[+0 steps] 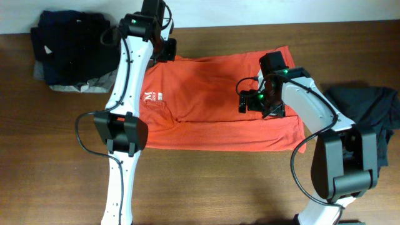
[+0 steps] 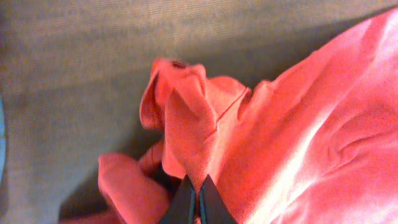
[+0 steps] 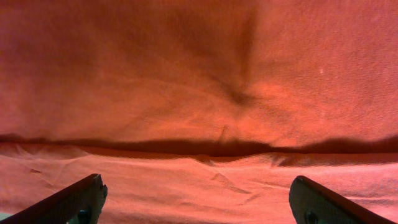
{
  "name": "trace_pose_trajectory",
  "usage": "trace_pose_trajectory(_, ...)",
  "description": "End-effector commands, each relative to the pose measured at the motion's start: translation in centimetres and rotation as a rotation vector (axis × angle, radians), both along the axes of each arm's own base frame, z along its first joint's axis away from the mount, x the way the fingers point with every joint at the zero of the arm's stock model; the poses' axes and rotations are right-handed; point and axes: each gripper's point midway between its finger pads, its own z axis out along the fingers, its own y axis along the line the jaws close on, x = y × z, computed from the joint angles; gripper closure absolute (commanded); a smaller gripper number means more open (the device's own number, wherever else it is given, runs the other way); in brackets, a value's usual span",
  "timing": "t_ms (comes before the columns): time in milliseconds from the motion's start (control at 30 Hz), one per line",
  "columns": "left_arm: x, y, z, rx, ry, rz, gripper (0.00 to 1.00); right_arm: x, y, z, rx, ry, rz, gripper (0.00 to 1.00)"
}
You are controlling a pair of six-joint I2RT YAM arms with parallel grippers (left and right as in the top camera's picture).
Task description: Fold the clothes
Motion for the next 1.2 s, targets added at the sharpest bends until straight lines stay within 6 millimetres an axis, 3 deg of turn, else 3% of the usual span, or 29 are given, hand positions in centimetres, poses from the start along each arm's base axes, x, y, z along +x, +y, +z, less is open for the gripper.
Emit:
trace_pose_trajectory(0,-1.2,0.1,1.4,0.017,0.012,-0.003,0.87,-0.2,0.0,-0.4,-0.010,0.007,0.002,0.01)
trace_pose_trajectory(67,-2.2,0.2,1.1,0.027,0.053,-0.005,0.81,-0.2,0.0,-0.4,-0.010,0.006,0.003,0.01)
trace_pose_trajectory(200,-3.6,0.6,0.7,0.040,0.111,-0.006,0.26,-0.2,0.0,-0.4,-0.010,0.007,0.002,0.01)
trace_pose_trajectory(300,-3.4,0.6,0.7,0.040,0.105,-0.006,0.07,-0.2,0.0,-0.4,-0.010,0.006,0.002,0.01)
trace_pose_trajectory(467,0.7,0.0,1.5,0.002,-0.057,0.003,0.07,-0.1,0.0,-0.4,-0.009,0.004,0.002,0.01)
trace_pose_trajectory(500,2.3,0.0,1.9,-0.009,-0.120,0.009,0.07,-0.2,0.0,-0.4,-0.009,0.004,0.002,0.01)
trace_pose_trajectory(633,5.1,1.9,1.9,0.050,-0.220,0.064,0.07,-0.3,0.0,-0.4,-0.010,0.009,0.003,0.01)
trace_pose_trajectory(733,6.1,3.8,0.5,0.085,-0.232,0.098,0.09,-0.3,0.0,-0.4,-0.011,0.011,0.002,0.01)
trace_pose_trajectory(833,5.9,4.4,-2.8,-0.010,-0.158,0.064,0.11,-0.3,0.0,-0.4,-0.010,0.010,0.002,0.01)
trace_pose_trajectory(967,4.6,4.1,-5.2,-0.157,-0.065,0.036,0.11,-0.2,0.0,-0.4,-0.010,0.007,0.002,0.01)
trace_pose_trajectory(1167,3.5,1.5,-6.0,-0.357,-0.007,-0.031,0.10,-0.2,0.0,-0.4,-0.010,0.007,0.002,0.01)
